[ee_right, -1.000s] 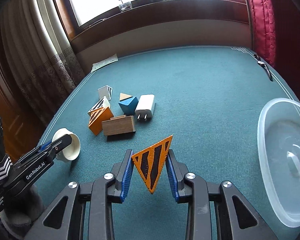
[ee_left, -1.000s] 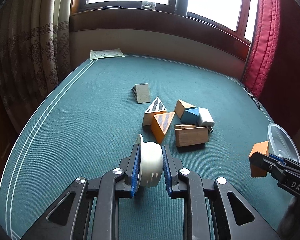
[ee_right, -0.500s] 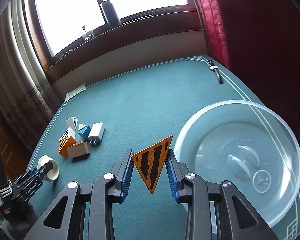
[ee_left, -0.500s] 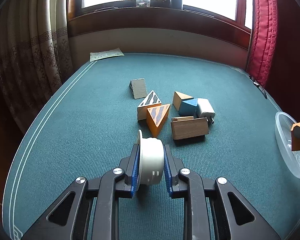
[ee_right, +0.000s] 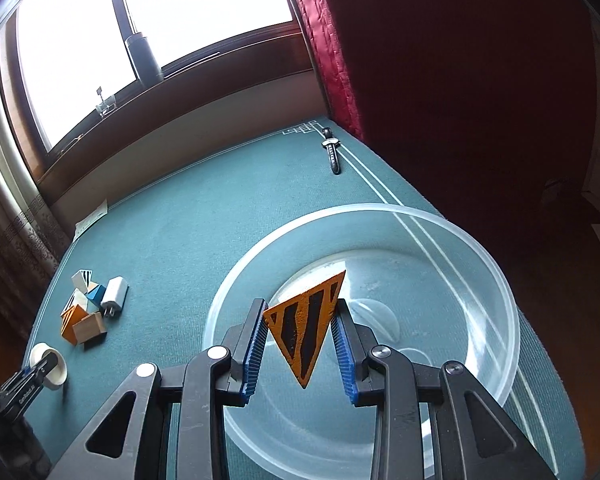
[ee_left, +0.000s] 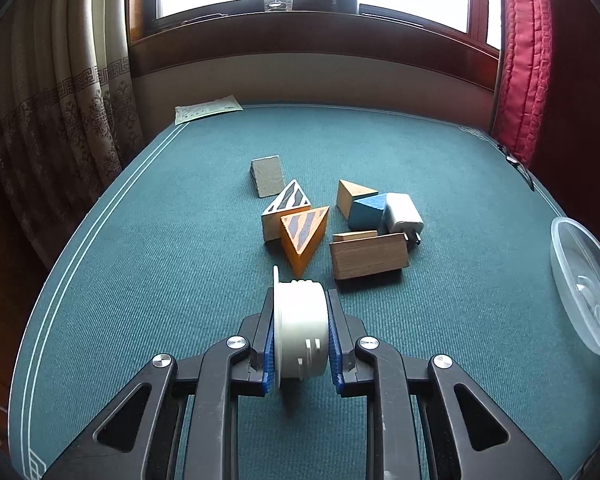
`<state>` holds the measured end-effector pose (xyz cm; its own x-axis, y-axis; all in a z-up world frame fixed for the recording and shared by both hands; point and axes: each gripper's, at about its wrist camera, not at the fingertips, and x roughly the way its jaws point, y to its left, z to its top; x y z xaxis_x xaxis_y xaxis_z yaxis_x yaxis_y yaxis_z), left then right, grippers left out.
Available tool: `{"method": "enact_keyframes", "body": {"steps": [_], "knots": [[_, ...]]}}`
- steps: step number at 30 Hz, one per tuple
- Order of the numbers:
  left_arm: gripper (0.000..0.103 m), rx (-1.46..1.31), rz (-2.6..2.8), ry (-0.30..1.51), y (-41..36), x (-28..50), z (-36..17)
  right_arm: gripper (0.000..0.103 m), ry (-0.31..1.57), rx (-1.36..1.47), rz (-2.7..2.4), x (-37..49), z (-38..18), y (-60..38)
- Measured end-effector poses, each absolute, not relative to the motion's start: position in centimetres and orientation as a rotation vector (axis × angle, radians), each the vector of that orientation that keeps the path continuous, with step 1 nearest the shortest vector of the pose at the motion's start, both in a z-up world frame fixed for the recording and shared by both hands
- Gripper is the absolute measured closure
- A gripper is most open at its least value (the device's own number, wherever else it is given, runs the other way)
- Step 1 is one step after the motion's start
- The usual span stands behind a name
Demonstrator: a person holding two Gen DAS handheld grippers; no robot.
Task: Organize rigid objects
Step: 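Carry the orange triangle over the clear bowl with the right gripper and release it, then lower the white tape roll into the clear bowl and open the left gripper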
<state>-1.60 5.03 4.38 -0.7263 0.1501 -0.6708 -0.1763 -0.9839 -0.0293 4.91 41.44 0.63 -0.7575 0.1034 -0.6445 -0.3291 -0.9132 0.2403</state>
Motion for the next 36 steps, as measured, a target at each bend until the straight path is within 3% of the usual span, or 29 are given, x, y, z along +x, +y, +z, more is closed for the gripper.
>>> {"method": "enact_keyframes", "body": {"steps": [13, 18, 36], "knots": [[0.081, -0.941, 2.684, 0.112, 9.9, -0.5, 7.5, 0.068, 0.507, -0.95, 2.628, 6.7, 0.0, 44.6], [0.081, -0.907, 2.64, 0.139, 12.2, -0.1, 8.3, 0.054, 0.531, -0.92, 2.591, 7.5, -0.3, 45.9], [0.081, -0.863, 2.261, 0.178, 24.3, 2.3, 9.9, 0.047, 0.556, -0.87, 2.568, 8.3, -0.6, 47.3]]}}
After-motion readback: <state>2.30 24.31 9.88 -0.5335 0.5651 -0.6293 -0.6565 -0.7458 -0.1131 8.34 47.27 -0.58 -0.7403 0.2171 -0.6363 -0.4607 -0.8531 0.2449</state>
